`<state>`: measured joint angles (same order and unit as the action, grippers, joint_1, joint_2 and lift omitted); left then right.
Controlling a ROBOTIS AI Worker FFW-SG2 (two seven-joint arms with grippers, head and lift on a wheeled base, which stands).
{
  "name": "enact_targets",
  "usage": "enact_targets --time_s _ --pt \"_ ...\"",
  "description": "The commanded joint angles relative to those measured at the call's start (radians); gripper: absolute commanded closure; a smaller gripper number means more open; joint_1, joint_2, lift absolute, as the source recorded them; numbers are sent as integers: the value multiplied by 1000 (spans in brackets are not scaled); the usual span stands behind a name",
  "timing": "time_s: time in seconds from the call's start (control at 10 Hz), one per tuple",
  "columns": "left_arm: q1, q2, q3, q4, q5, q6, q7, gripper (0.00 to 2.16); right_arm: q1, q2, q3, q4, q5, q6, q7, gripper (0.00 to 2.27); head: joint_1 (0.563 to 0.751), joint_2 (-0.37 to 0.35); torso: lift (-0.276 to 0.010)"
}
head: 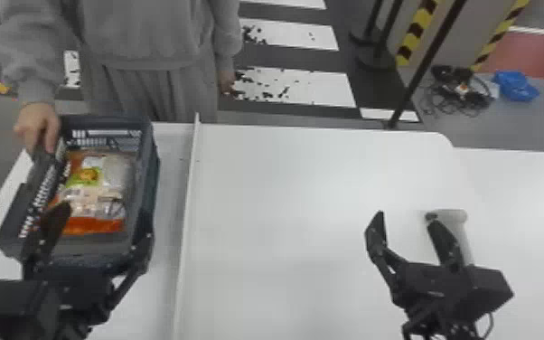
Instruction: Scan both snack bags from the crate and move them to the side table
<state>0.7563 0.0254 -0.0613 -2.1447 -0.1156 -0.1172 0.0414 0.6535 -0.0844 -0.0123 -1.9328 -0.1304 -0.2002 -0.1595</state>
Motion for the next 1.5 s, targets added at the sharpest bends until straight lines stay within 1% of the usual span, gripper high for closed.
enact_targets --time_s 0.0,0.3,0.4,0.5,0.6,0.7,0.9,1.0,1.1,1.2,1.3,1.4 --pt "1 1 1 -4 1 0 0 117 0 0 0 0 0 0 0 110 695 -126 -75" --pt "-3 -1 43 -9 1 6 -3 117 2 -2 0 0 0 0 0 110 695 -119 -75" --pt "-11 -2 60 -18 13 18 -17 120 3 -2 0 0 0 0 0 110 695 -106 -75" --pt "-31 -4 80 -32 25 71 -26 120 3 -2 2 0 0 0 0 110 695 -94 -75" --pt "-60 -4 87 -43 25 147 -35 120 3 -2 3 -2 0 0 0 110 695 -86 -75" --pt "-97 -4 95 -52 27 249 -48 120 6 -3 3 -2 0 0 0 110 695 -70 -75" --pt "-181 -4 109 -60 27 469 -57 120 8 -9 2 -3 0 0 2 110 695 -52 -75" --pt "-226 -2 113 -61 27 555 -69 120 9 -9 2 -5 0 0 0 110 695 -40 -75" --pt "-273 1 123 -60 27 632 -78 124 9 -9 2 -5 0 0 0 110 695 -33 -75" --pt "-322 1 129 -58 27 706 -97 124 9 -11 2 -5 0 0 2 110 695 -26 -75" --pt "-370 2 133 -55 25 770 -106 124 6 -11 2 -6 0 0 2 110 695 -19 -75" --pt "-419 2 136 -44 22 816 -117 124 5 -12 2 -6 0 0 2 110 695 -14 -75"
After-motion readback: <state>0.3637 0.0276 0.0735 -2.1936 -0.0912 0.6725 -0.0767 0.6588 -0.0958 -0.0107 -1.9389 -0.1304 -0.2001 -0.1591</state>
